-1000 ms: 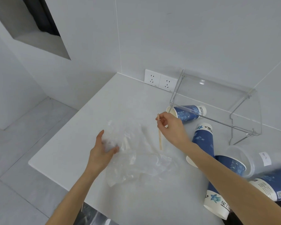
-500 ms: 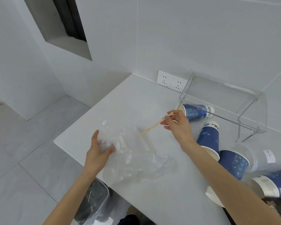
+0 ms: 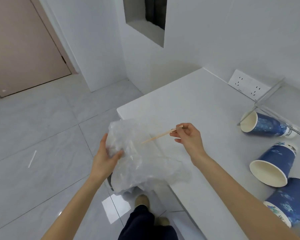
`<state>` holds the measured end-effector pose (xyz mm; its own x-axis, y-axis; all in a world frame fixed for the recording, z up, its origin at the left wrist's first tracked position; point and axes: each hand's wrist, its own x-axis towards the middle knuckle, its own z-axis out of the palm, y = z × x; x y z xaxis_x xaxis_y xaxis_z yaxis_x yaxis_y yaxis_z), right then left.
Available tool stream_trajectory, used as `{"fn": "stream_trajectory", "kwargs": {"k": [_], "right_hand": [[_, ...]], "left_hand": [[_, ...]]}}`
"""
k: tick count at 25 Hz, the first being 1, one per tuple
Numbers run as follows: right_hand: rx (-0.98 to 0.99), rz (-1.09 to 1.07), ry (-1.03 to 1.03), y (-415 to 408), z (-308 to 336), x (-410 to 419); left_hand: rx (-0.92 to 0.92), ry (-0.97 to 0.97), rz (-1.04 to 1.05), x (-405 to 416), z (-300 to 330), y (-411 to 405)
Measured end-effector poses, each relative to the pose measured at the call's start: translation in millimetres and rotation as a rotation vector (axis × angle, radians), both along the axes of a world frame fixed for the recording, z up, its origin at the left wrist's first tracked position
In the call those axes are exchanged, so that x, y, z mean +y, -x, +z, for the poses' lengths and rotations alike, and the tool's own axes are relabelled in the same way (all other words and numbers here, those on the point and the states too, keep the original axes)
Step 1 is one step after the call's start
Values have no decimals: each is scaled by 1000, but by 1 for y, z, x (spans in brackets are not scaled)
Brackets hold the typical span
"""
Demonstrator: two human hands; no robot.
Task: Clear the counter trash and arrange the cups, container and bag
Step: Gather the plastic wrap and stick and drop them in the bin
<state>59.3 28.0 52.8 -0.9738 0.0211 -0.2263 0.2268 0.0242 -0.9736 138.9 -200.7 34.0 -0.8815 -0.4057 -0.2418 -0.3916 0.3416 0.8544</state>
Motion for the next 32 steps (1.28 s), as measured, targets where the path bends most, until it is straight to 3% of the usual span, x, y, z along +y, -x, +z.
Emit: {"fn": "stream_trajectory", "kwargs": {"k": [9, 15, 24, 32], "right_hand": [[-59, 243, -121, -4, -17, -80], [-154, 272, -158, -1, -44, -151], [-269, 417, -480, 1, -130, -236], [-345, 435, -556, 26, -221, -249]], "left_hand": [[15, -9, 187, -59, -15, -30], [-53, -14, 210, -133, -38, -23], [-159, -92, 168, -221, -98, 14], [-264, -113, 158, -225, -196, 49]]}}
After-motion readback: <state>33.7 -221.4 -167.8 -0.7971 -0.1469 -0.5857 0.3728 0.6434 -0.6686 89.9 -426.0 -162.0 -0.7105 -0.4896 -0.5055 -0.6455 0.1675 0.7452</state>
